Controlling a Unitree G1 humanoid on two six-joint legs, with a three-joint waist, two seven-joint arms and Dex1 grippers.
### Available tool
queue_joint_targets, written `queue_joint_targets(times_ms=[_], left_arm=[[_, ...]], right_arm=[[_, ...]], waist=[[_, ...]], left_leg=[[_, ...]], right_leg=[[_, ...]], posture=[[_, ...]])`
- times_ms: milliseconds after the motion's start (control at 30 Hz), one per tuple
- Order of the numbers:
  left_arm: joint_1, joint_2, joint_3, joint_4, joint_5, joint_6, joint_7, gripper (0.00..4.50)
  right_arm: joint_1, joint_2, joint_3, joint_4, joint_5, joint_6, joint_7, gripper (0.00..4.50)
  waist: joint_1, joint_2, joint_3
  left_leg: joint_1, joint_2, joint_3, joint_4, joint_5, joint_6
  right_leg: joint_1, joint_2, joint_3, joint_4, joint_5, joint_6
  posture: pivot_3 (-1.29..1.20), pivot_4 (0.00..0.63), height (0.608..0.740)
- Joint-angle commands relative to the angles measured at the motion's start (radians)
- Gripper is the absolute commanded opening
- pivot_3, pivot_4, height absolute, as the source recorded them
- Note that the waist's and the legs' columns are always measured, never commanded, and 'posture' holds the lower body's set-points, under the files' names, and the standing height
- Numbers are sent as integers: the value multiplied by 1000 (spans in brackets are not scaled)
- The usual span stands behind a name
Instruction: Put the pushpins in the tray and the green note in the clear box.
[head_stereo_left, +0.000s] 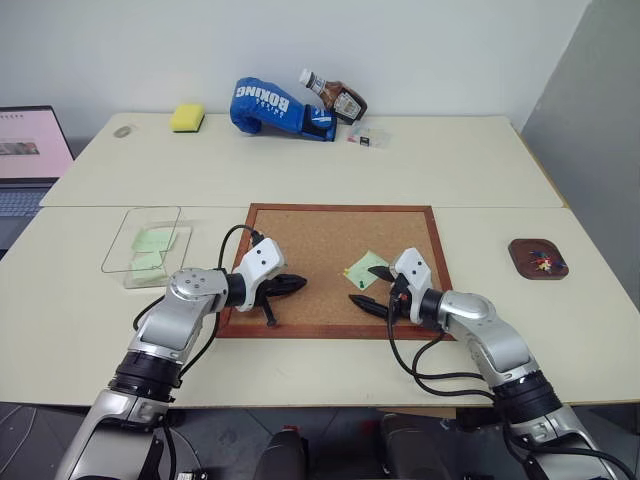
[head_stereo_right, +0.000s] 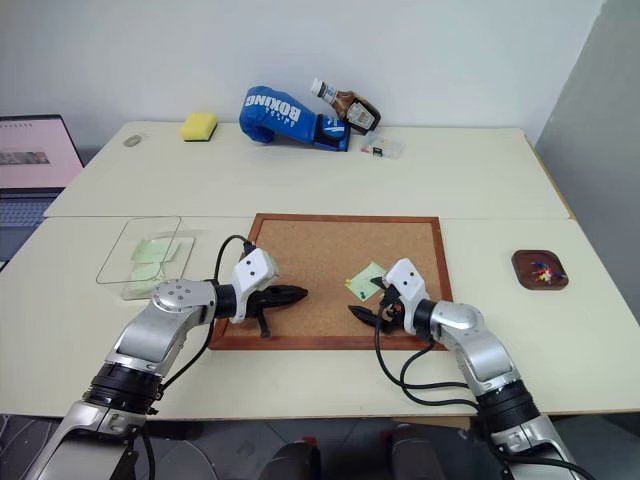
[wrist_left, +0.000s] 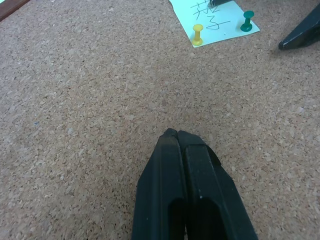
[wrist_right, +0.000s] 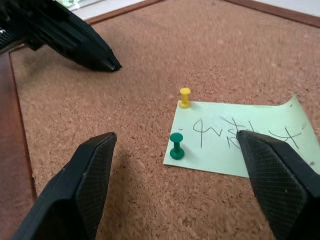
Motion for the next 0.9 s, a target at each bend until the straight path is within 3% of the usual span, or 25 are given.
queue_joint_targets(times_ms=[33,567,900], left_arm=[[31,11,-30,10,22,40,-7,0],[31,7,-26,4,17,48,-11,0],[28,8,-28,13,23,44,-9,0]], right_arm=[[-23,30,1,27,-24,-46,6,3285],[-22,65,-6,38,-45,-57,9,145],[-29,42,-69,-31,-50,-48,-32,69]], waist=[[-1,0,0],[-2,0,0],[-1,0,0]], left_leg=[[0,0,0,0,0,0],[0,0,0,0,0,0],[0,0,0,0,0,0]], right_leg=[[0,0,0,0,0,0],[0,0,0,0,0,0],[0,0,0,0,0,0]], posture=[[0,150,740],[0,150,740],[0,150,740]])
